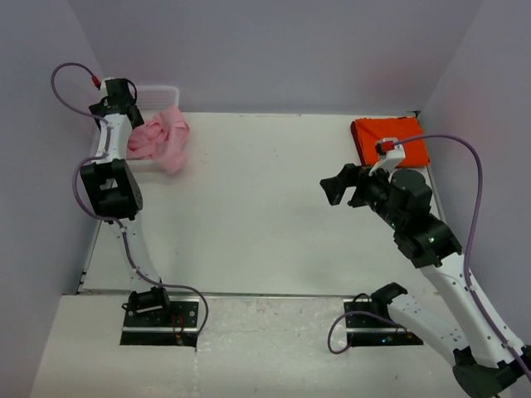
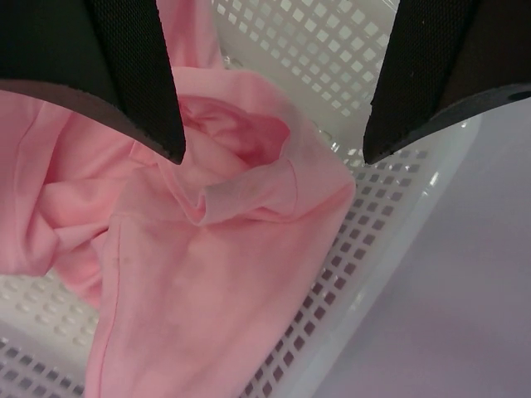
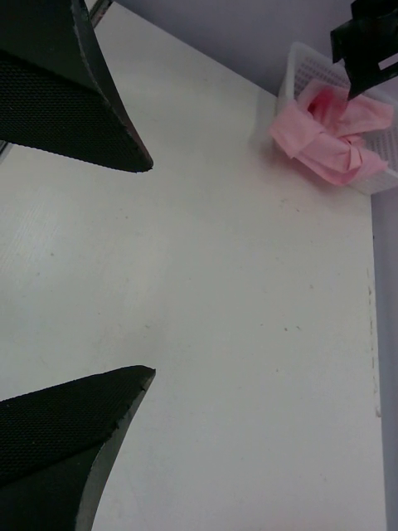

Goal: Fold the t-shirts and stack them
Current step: Grab crumpled tshirt from bin with the left arm

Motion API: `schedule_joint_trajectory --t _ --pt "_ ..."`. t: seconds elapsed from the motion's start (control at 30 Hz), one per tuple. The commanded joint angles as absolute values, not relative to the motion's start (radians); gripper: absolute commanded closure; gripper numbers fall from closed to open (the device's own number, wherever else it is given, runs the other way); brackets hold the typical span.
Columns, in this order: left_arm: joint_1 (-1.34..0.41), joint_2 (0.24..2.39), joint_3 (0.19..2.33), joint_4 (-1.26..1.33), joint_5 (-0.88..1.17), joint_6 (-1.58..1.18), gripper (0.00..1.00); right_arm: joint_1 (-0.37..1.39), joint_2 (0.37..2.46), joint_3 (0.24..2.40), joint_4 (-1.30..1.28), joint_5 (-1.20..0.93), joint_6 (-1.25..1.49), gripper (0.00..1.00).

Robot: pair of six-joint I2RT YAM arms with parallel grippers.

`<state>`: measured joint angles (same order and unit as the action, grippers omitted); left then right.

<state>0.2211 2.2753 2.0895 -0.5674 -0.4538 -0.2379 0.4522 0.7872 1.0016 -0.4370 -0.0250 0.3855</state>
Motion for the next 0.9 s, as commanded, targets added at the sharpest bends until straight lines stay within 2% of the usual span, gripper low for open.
schedule_joint_trajectory --t 0.0,0.13,0.5,0.57,0.6,0.7,0.87 --pt "0.239 2.308 2.183 -0.581 -0.469 -0.19 0.13 0.469 0.759 0.996 -0.428 0.015 0.373 0.01" --pt "0.247 2.37 2.191 -0.58 -0.466 -0.192 0.15 0.474 0.73 0.993 -0.434 0.041 0.365 0.01" --pt "0.256 2.393 2.193 -0.558 -0.445 -0.187 0.15 0.474 0.732 0.979 -0.423 0.054 0.371 0.01" --pt "0.261 2.427 2.226 -0.569 -0.442 -0.192 0.26 0.476 0.72 0.979 -0.428 0.057 0.365 0.01" --pt "0.262 2.437 2.246 -0.572 -0.437 -0.196 0.38 0.476 0.718 0.979 -0.436 0.058 0.364 0.01" --pt "0.262 2.459 2.247 -0.543 -0.428 -0.193 0.52 0.476 0.727 0.985 -0.454 0.058 0.364 0.01" --pt "0.267 2.499 2.281 -0.543 -0.405 -0.186 0.61 0.477 0.726 0.986 -0.449 0.061 0.361 0.01"
